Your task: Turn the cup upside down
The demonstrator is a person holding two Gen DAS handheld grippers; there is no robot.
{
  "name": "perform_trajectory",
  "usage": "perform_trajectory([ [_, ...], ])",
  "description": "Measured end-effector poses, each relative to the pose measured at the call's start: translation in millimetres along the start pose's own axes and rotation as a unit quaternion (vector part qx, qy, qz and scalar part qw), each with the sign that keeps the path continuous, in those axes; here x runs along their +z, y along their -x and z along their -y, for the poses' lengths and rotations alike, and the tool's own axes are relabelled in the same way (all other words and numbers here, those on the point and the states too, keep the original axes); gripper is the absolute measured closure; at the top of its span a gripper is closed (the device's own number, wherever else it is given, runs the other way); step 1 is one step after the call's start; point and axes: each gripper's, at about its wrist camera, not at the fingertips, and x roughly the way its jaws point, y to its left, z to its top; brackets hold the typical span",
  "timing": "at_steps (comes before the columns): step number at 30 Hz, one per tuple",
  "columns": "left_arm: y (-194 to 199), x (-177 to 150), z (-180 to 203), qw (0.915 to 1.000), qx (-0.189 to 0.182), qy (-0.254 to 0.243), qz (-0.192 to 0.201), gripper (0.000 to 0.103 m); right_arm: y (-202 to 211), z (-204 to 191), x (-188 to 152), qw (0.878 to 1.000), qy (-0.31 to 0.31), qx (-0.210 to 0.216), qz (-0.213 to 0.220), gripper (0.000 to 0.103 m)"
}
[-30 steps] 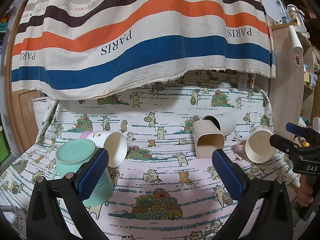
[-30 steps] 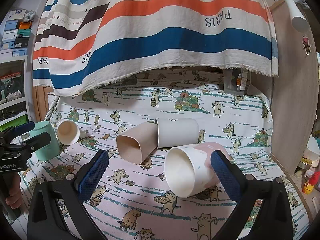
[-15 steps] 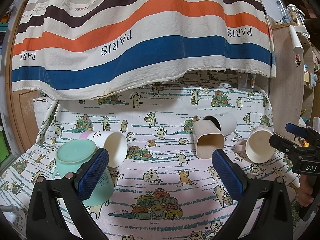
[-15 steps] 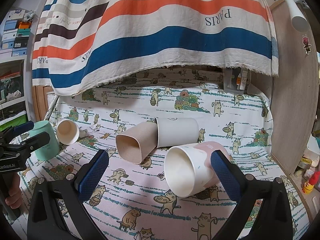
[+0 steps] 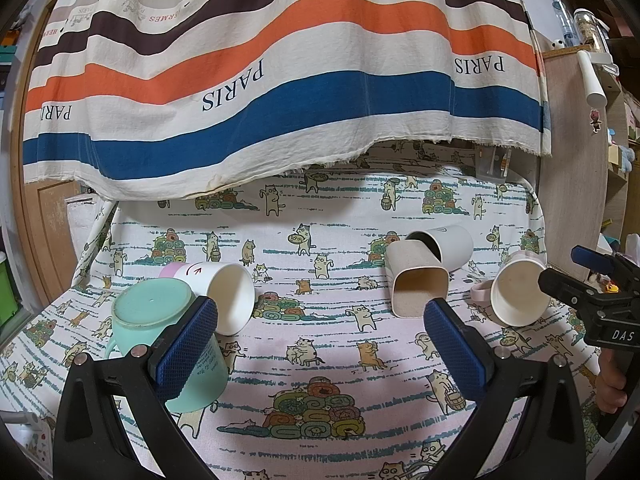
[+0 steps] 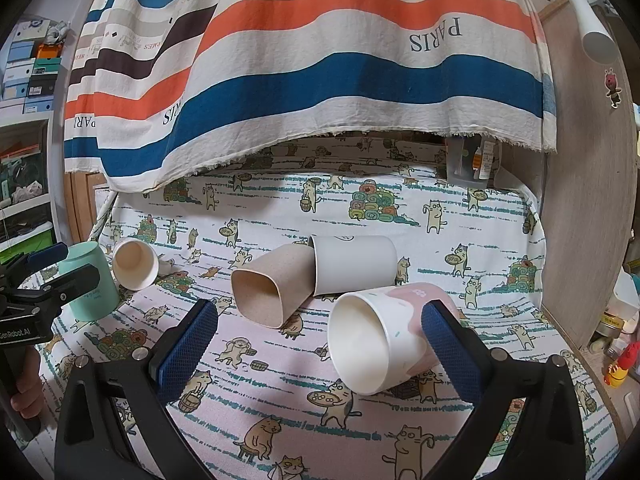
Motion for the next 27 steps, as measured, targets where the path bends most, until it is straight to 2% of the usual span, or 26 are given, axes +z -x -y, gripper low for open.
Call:
perform_trajectory([
  [27, 0.1, 0.1, -0.1, 1.0, 0.0, -0.001, 0.0, 0.0, -0.4, 0.5, -1.0, 1.0, -0.001, -0.002, -0.001, 0.0],
])
